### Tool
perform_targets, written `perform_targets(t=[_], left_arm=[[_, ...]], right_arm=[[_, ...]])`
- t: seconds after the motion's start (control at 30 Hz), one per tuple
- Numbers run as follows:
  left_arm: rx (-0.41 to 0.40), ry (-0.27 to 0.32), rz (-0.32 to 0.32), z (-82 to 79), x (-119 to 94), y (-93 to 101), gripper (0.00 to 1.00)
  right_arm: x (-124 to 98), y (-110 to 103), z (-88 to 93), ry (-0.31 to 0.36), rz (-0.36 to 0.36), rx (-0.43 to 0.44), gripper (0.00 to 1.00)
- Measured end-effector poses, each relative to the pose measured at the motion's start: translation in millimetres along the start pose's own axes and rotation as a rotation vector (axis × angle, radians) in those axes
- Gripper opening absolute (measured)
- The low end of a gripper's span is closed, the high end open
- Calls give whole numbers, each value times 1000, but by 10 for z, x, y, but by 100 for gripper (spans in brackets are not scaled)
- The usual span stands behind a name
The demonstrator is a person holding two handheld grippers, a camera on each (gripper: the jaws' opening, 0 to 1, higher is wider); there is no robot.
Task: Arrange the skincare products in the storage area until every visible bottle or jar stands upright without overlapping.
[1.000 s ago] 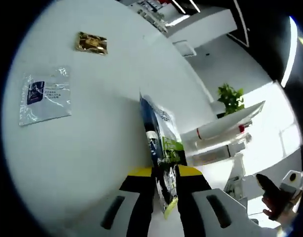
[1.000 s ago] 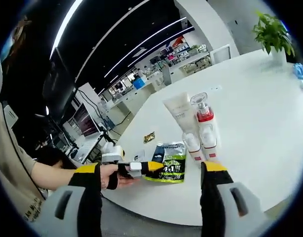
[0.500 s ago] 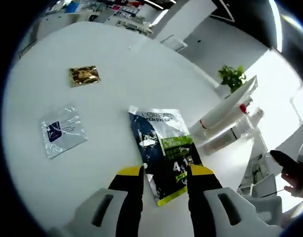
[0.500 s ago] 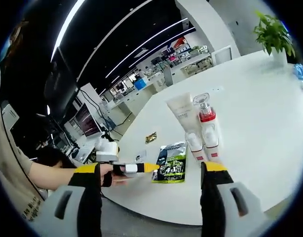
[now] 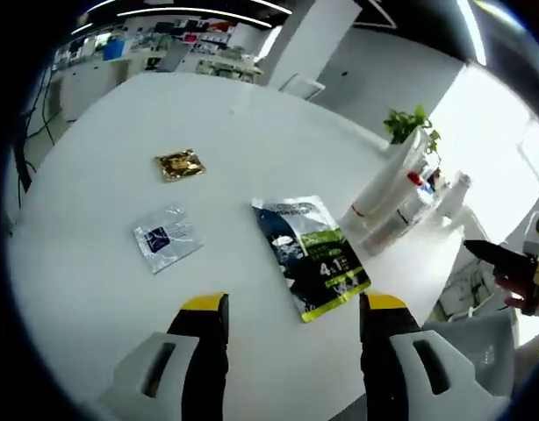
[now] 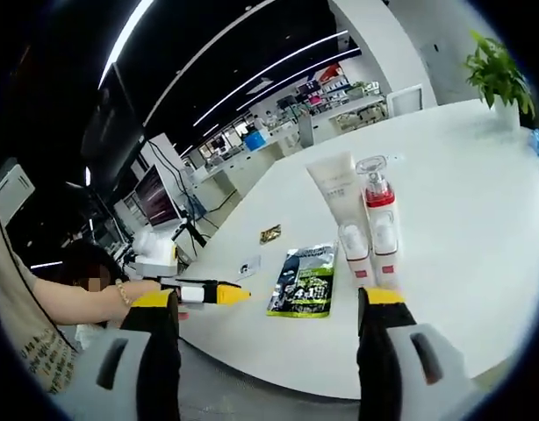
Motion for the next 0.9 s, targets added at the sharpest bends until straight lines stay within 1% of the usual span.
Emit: perform_targets(t=[0.13,0.23,0.33,0.4,0.57,0.67,0.8,0.87,0.9], left_arm=[[29,-4,-3,122,-180,-26,67],[45,-3,-11,201,-335,-44,72],[41,2,-17,248,-460,-58,77],[52,8,-26,270,-543,-59,79],[66,19,-33,301,-690,-48,87],[86,11,-44,335,-759,-36,93],[90,2,-49,378,-816,-19,97],[93,-1,-52,370,-843,-1,97],[88,8,-55,360,-863,9,97]], right_arm=[[32,20,45,3,2,-14,85],[57,38,67,-10,11,-52,85],[92,46,97,-29,16,-84,85],[106,56,122,-34,19,-90,85],[98,83,159,-41,31,-93,85],[94,84,156,-36,34,-96,84],[88,84,171,-32,40,-96,83],[84,80,183,-30,37,-98,83],[82,81,188,-31,38,-102,83]])
Point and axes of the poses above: the point that each gripper's makers call its tool centre point, and the gripper's own axes: x roughly forward along the fingers, y roughly to its right, z roughly out of its underside, the point moved 10 cm from there along -x, roughly backward along the fingers, and after that the axes turned 4 degrees about -y, right-handed, at the moved point
